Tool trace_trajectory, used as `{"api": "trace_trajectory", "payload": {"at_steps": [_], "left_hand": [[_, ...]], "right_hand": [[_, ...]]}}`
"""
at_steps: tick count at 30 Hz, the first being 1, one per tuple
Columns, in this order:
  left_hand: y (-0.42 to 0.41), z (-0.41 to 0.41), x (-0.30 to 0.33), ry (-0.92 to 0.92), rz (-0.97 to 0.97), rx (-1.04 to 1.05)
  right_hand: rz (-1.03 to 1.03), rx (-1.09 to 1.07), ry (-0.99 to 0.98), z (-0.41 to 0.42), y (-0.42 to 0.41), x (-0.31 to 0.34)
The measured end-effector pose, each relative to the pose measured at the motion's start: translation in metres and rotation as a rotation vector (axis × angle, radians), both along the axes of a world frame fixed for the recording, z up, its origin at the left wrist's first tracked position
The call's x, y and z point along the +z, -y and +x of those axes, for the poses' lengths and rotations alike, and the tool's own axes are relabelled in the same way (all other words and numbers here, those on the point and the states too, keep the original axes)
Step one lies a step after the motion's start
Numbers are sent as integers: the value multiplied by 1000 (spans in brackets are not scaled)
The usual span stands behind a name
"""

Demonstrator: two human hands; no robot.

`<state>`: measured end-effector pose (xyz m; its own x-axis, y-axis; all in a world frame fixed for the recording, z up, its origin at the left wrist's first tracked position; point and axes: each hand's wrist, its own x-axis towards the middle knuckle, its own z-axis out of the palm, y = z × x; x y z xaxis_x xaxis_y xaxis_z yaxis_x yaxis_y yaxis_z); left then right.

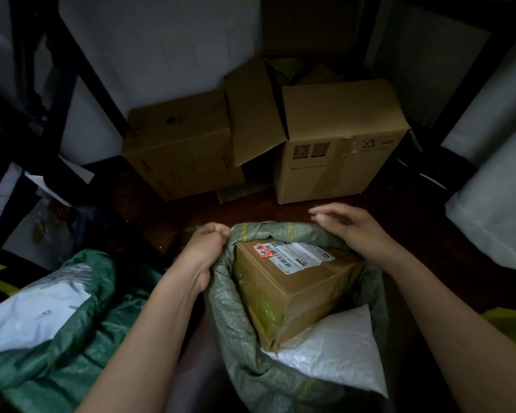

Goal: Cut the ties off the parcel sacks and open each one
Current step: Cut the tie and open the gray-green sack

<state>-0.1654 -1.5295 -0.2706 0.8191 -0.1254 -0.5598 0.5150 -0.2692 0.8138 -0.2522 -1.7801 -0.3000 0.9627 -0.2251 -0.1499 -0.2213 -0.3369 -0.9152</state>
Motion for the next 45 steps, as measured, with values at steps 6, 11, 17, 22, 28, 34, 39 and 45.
{"api": "trace_trajectory", "payload": {"at_steps": [6,11,17,22,28,34,39,45], "left_hand": [[0,0,3,-2,-64,36],[-9,1,7,99,27,-46],[-17,-6,-2,252,219,-191],[-15,-4,-10,417,538,-265],[-10,-1,-15,216,266,-68],[0,-2,-8,-75,-18,-77],[3,-4,-9,-125,-9,-56],[1,-3,-4,-148,-72,1]], "right_hand": [[-170,75,82,2,-10,-19],[-246,53,96,2,-6,-18],[-151,-49,3,3,-5,-17],[203,-245,-237,5,-13,-16],[290,-378,-465,5,-3,-10],[271,-328,-613,1,-1,-10],[-100,-128,16,1,-13,-4],[-181,162,117,4,-37,-6]]}}
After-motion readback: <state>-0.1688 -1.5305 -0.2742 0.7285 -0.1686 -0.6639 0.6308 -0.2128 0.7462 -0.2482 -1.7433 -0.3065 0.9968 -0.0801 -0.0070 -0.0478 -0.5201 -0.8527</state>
